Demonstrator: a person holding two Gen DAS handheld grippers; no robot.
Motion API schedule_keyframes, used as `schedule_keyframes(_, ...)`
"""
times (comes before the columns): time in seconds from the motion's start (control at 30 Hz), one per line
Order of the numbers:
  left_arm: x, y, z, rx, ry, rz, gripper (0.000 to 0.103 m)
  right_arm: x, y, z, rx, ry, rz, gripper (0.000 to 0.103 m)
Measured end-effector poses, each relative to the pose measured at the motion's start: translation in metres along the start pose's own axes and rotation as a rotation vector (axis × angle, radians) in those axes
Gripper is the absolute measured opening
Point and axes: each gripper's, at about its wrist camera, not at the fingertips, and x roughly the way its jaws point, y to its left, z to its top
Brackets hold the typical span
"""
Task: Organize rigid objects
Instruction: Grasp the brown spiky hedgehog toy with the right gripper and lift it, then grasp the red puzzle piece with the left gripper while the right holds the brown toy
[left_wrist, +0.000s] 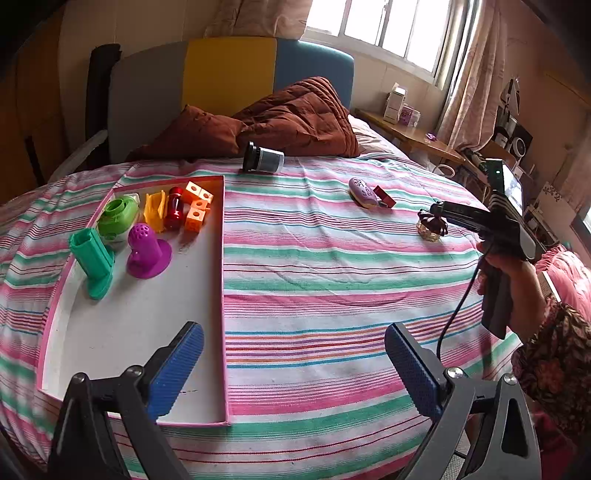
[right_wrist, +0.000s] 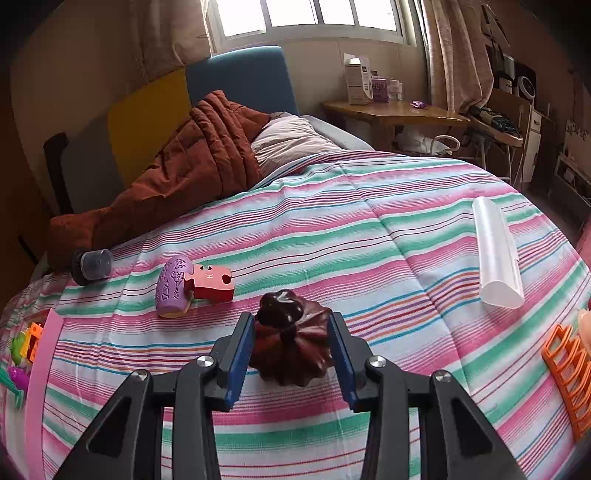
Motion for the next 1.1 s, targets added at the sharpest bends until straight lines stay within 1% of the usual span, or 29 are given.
schedule_keyframes(0.07, 0.0, 0.0, 0.001, 0.002, 0.0, 0.004, 0.099, 0.007, 0.002, 0.0, -0.019, -0.013, -0.019, 0.039)
schedule_keyframes(0.23, 0.008, -0.007, 0.007, 0.019, 0.011, 0.005, 0.099, 0.011, 0.003, -0.001, -0.049, -0.059, -0.017, 0.029)
schedule_keyframes(0.27, 0.01, -0.01, 0.009, 0.024, 0.015, 0.002, 0.099, 0.011, 0.004, 0.0, -0.051, -0.067, -0.011, 0.023)
schedule_keyframes(0.3, 0.012, -0.013, 0.011, 0.027, 0.018, -0.001, 0.099, 0.009, 0.004, -0.001, -0.053, -0.075, -0.004, 0.02)
schedule_keyframes(0.33, 0.015, -0.016, 0.014, 0.03, 0.02, -0.004, 0.099, 0.008, 0.004, -0.001, -0.052, -0.081, -0.003, 0.019)
schedule_keyframes(0.6, 0.045, -0.049, 0.051, 0.07, 0.016, -0.037, 0.099, -0.004, -0.003, -0.013, -0.013, -0.1, -0.012, 0.019)
schedule_keyframes(0.83, 0.096, -0.086, 0.095, 0.118, 0.03, -0.049, 0.099, -0.008, -0.004, -0.019, -0.003, -0.119, -0.003, 0.019)
schedule_keyframes(0.9, 0.113, -0.101, 0.11, 0.149, 0.027, -0.039, 0.099, -0.008, -0.005, -0.02, 0.003, -0.123, 0.003, 0.019)
schedule_keyframes(1.07, 0.157, -0.136, 0.153, 0.245, 0.021, -0.059, 0.099, -0.008, -0.006, -0.021, 0.008, -0.132, 0.005, 0.019)
schedule_keyframes(1.1, 0.165, -0.142, 0.161, 0.264, 0.02, -0.054, 0.099, -0.008, -0.007, -0.021, 0.012, -0.134, 0.005, 0.019)
